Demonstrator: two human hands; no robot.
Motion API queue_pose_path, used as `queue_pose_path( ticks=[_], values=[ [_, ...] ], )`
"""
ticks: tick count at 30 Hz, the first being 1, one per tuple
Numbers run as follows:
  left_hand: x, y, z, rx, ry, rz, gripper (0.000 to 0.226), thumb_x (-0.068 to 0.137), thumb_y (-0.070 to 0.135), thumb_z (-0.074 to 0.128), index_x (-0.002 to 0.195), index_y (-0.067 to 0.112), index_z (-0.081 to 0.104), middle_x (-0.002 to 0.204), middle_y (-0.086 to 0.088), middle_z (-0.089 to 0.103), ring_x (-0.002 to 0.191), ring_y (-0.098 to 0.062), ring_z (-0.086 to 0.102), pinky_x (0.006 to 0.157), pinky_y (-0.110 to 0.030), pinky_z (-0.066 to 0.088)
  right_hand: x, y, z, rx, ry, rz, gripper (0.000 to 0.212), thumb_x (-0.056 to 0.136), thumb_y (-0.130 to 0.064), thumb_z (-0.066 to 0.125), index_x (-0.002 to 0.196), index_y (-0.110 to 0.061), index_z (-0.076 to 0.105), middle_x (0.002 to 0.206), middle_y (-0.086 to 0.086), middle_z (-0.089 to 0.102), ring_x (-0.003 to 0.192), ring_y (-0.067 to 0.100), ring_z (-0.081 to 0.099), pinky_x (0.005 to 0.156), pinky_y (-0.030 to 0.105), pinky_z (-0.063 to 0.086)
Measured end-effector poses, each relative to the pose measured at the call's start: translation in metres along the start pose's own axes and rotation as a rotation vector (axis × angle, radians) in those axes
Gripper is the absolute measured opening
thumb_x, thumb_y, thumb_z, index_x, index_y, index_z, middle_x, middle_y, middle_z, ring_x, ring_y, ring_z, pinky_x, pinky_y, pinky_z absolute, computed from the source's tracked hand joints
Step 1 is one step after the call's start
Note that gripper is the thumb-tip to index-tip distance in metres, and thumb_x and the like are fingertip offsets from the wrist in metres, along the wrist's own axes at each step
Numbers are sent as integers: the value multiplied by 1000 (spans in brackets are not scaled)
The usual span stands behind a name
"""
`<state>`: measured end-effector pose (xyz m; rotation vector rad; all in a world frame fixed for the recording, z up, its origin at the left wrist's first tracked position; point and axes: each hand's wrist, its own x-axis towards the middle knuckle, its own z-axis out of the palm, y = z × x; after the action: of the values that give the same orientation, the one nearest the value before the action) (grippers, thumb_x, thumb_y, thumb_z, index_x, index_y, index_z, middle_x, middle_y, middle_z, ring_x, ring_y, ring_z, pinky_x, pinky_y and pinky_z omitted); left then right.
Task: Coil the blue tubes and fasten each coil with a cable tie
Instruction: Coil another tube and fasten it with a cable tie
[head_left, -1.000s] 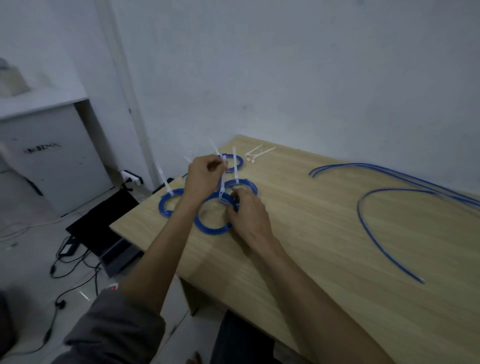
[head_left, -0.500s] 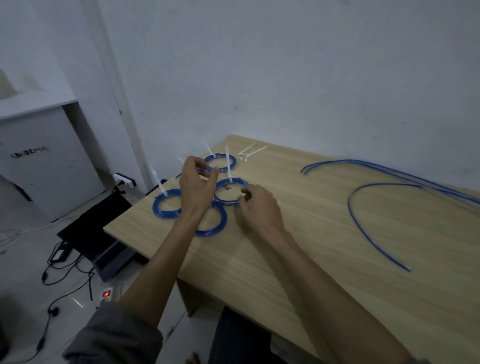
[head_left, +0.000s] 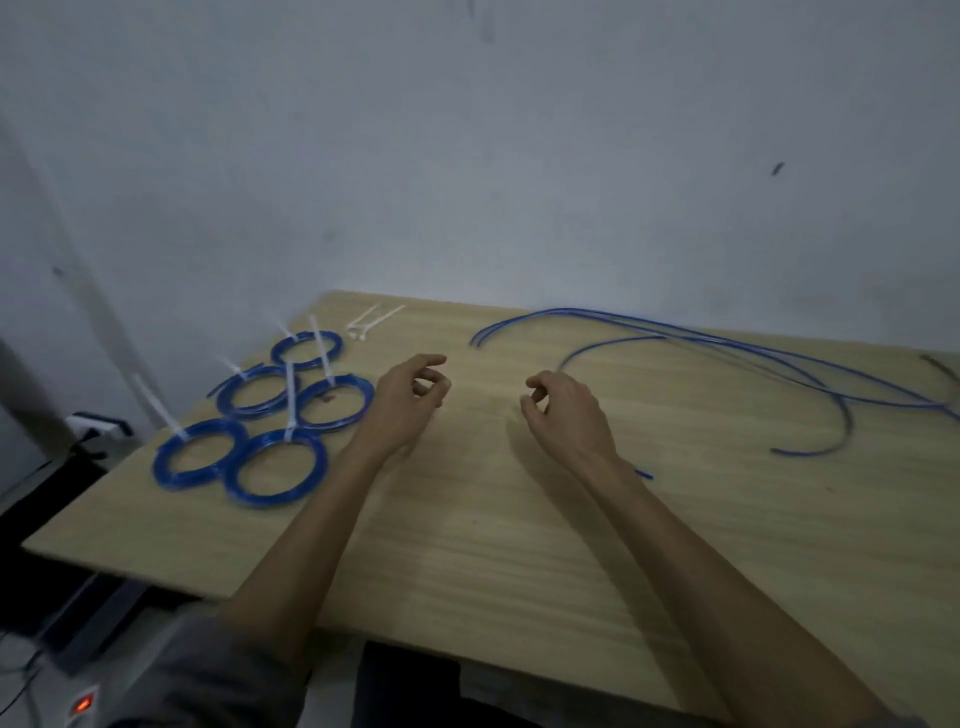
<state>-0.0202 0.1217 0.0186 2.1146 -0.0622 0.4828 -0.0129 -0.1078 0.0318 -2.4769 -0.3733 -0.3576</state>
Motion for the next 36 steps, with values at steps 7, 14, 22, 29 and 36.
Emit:
queue_pose_path(
  ticks=[7,14,22,29,36],
  values=[
    [-7,23,74,-9,-181,93,31,97,18,60,125,30,66,102,9,67,74,-9,65,69,-24,55,-35,49,-32,-404,-127,51,38,96,-39,53,124,-13,58,124,8,54,117,30,52,92,44,46],
    [-4,53,105,23,-356,192,30,100,24,56,121,43,65,136,8,52,122,-7,51,101,-26,41,-33,55,-58,-447,-174,-35,15,104,-20,43,115,-17,53,119,7,58,112,30,51,83,42,38],
    [13,96,95,6,-268,338,26,104,34,50,90,20,66,88,12,68,91,-6,62,84,-29,45,-12,59,-97,-281,181,-324,22,104,-30,45,110,-16,61,102,3,59,99,28,56,83,45,44],
    [22,112,79,-65,-242,263,32,103,35,51,84,13,64,75,2,67,73,-7,62,72,-25,45,9,63,-127,-123,453,-275,33,106,-33,36,104,-9,59,98,10,53,87,29,53,74,41,43],
    [22,139,68,-383,-306,163,22,104,17,52,90,9,67,70,0,53,68,-12,52,73,-26,50,16,82,-110,162,482,-57,23,108,-25,35,106,-12,54,99,6,53,87,20,50,79,39,42]
  ],
)
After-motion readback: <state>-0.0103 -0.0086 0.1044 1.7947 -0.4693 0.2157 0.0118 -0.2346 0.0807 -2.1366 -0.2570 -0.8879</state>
